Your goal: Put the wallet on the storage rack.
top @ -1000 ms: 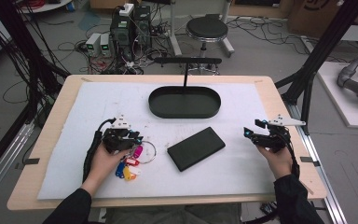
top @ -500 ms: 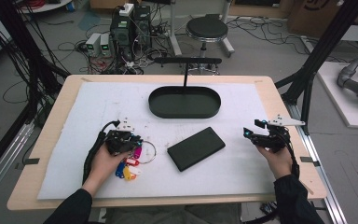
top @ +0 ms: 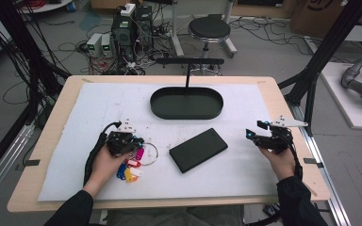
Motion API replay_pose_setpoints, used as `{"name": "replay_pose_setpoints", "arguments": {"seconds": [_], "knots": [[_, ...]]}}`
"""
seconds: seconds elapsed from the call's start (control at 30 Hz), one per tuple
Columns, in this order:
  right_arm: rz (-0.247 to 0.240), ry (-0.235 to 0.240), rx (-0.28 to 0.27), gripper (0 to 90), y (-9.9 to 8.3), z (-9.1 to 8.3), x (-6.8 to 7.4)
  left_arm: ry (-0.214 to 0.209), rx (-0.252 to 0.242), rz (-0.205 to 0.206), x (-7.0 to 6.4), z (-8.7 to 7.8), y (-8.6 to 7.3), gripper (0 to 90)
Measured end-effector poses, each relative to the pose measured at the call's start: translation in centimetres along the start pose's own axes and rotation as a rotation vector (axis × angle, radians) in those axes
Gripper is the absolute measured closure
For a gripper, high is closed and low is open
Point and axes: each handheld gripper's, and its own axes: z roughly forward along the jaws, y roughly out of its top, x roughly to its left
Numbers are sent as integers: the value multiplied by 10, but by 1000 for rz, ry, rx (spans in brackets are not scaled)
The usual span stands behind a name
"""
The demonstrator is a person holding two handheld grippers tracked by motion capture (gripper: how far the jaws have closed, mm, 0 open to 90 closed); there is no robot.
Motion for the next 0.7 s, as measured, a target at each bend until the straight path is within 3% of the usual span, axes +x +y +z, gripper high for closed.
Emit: {"name": "replay_pose_setpoints", "arguments": {"seconds": [0.07, 0.13, 0.23, 0.47, 0.7], "knots": [[0, 1, -1, 346, 0, 0, 0, 10, -2, -4, 0, 0, 0, 803], [4, 2, -2, 346, 0, 0, 0, 25, -1, -5, 0, 0, 1, 706], [4, 13, -2, 347, 0, 1, 0, 33, 1, -16, 2, -1, 0, 675], [-27, 67, 12, 361, 0, 6, 6, 66, -53, -10, 0, -8, 3, 625], [-85, 196, 82, 388, -1, 21, 19, 80, -115, -8, -2, -17, 5, 576]]}}
